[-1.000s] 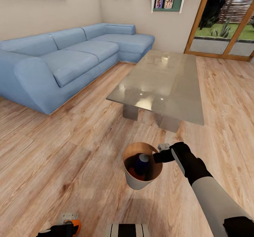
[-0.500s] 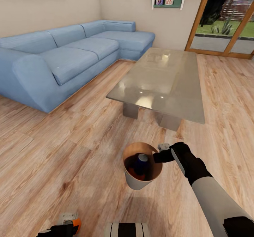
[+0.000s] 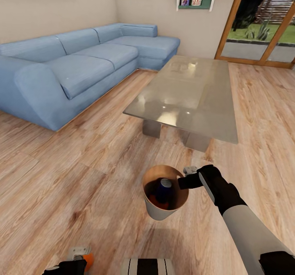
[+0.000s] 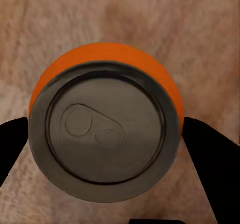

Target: Put the three can of soda from the living room inside the tash can in the kitchen.

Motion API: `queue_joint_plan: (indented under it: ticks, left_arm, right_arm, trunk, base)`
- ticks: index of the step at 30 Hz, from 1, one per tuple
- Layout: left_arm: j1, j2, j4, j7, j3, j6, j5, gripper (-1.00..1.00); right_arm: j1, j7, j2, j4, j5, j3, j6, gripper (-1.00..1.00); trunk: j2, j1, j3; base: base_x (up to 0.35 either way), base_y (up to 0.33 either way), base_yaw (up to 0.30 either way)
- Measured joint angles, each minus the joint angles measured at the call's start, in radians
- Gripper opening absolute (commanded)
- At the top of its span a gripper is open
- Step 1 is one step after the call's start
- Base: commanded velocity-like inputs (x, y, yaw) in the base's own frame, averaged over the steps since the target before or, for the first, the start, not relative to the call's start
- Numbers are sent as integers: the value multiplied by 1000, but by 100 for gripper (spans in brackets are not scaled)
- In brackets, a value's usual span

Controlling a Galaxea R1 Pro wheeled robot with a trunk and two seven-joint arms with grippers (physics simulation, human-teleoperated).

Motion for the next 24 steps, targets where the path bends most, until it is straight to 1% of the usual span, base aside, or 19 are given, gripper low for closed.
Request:
queue_joint_plan:
  ticks: [8, 24]
  left_arm:
    - [0, 0, 1, 0, 0, 1, -1, -100]
    - [0, -7, 6, -1, 0, 4, -4, -100]
  right_arm:
    - [0, 0, 0, 0, 0, 0, 0, -100]
    - [0, 0, 1, 0, -2, 0, 0, -100]
  trunk:
    - [0, 0, 0]
    - [4, -7, 62]
  base:
    - [0, 0, 0]
    - [0, 0, 0]
